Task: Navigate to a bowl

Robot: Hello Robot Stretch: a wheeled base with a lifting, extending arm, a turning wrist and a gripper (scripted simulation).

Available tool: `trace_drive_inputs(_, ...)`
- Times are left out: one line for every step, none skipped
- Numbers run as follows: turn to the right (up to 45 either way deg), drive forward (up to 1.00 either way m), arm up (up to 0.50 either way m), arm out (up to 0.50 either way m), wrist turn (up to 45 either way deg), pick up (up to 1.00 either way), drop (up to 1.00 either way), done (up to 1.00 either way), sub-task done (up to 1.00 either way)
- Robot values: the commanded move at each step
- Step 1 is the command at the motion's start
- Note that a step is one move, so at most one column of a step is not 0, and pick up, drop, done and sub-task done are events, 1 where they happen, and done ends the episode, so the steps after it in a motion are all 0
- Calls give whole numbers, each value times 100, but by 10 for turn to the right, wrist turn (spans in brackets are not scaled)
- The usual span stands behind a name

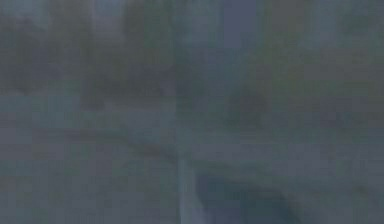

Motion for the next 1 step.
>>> trace_drive_inputs(-450, 0, 0, 0, 0, 0, 0, 0, 0)
